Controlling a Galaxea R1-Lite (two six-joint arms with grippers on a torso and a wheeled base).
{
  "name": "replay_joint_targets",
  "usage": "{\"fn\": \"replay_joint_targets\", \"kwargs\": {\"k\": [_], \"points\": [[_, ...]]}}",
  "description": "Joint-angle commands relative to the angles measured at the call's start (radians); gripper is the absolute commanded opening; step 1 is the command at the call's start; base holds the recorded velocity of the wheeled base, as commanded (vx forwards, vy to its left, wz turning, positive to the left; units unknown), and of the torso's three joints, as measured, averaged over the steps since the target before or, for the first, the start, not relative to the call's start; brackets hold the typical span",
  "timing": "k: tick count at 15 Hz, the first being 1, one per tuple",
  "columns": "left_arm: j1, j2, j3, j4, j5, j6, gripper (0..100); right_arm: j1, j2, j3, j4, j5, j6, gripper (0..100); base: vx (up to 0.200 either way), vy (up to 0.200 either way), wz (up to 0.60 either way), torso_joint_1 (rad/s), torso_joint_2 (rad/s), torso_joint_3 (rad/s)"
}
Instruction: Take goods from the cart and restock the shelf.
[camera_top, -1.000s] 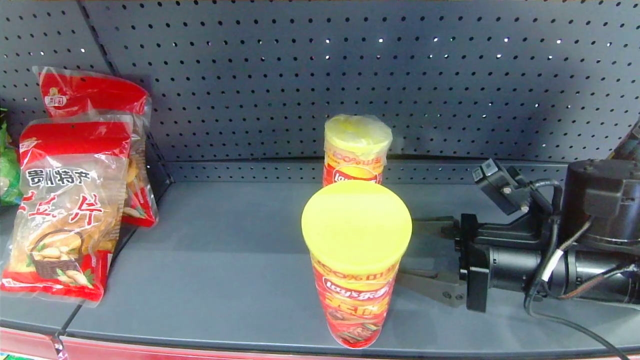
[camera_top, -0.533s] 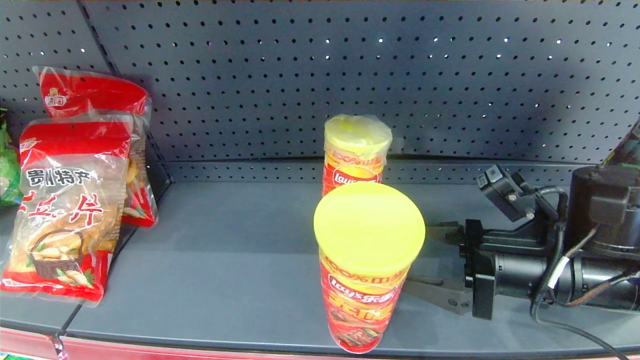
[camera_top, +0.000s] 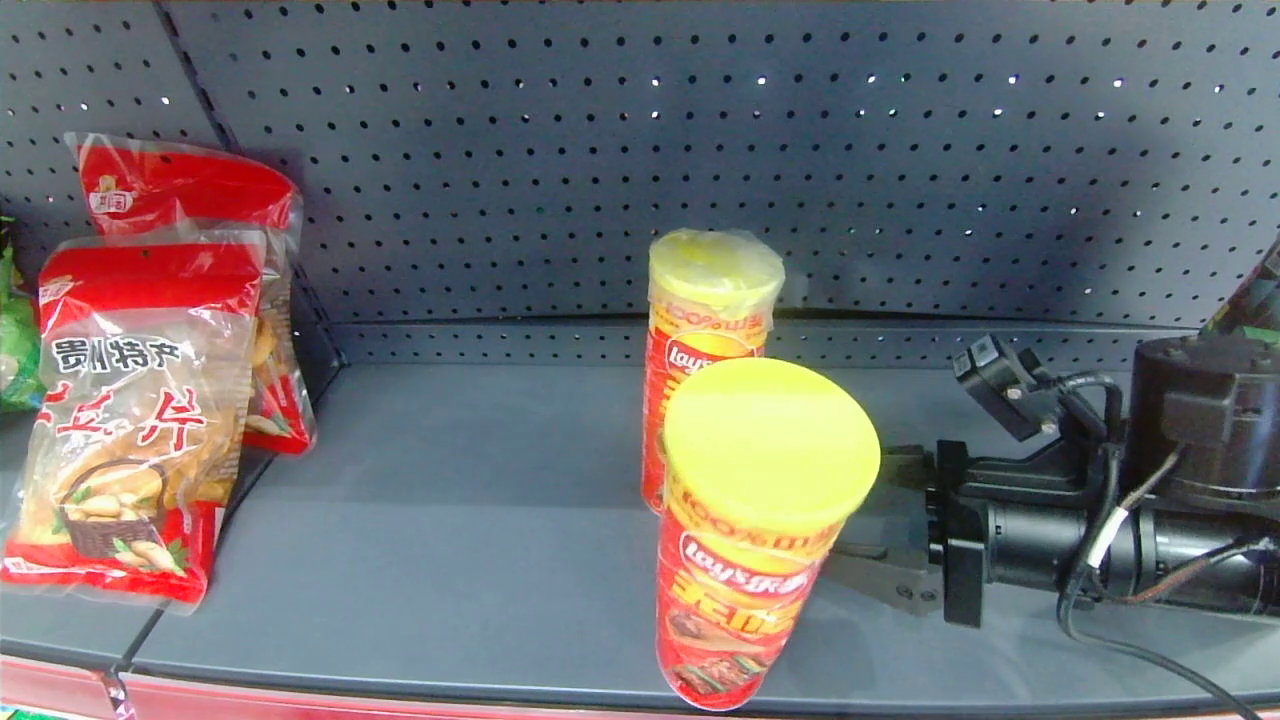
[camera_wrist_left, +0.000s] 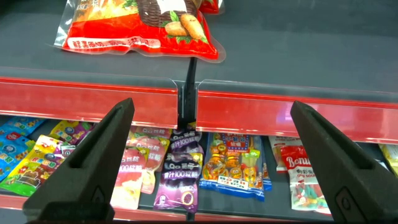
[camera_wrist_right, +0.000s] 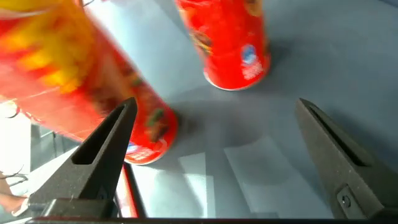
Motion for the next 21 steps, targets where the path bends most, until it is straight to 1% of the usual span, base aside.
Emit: {"fn": "replay_joint_targets", "kwargs": {"k": [1,4,7,10,14,19,21], "points": [[0.0,0.002,0.0,0.001,0.001,0.0,100,-0.012,0.01,-0.001,0.0,0.001,-0.001,100,0.0,0.0,0.0,0.0,0.0,0.0],[0.0,0.002,0.0,0.001,0.001,0.0,100,-0.042,0.004,0.005,0.0,0.021,0.001,100,0.0,0.0,0.0,0.0,0.0,0.0],[0.0,0.0,0.0,0.001,0.001,0.0,100,-0.074,-0.04,0.059,0.0,0.034,-0.001,100,0.0,0.0,0.0,0.0,0.0,0.0],[0.0,0.002,0.0,0.001,0.001,0.0,100,-0.088,-0.086,0.079,-0.002,0.044,-0.001,100,0.0,0.0,0.0,0.0,0.0,0.0],[0.0,0.002,0.0,0.001,0.001,0.0,100,-0.081,-0.126,0.088,0.0,0.06,-0.001,100,0.0,0.0,0.0,0.0,0.0,0.0],[0.0,0.002,0.0,-0.001,0.001,0.0,100,-0.019,-0.12,0.079,-0.002,0.059,-0.002,100,0.0,0.0,0.0,0.0,0.0,0.0],[0.0,0.002,0.0,0.001,0.001,0.0,100,-0.012,-0.12,0.079,-0.002,0.059,-0.002,100,0.0,0.0,0.0,0.0,0.0,0.0]]}}
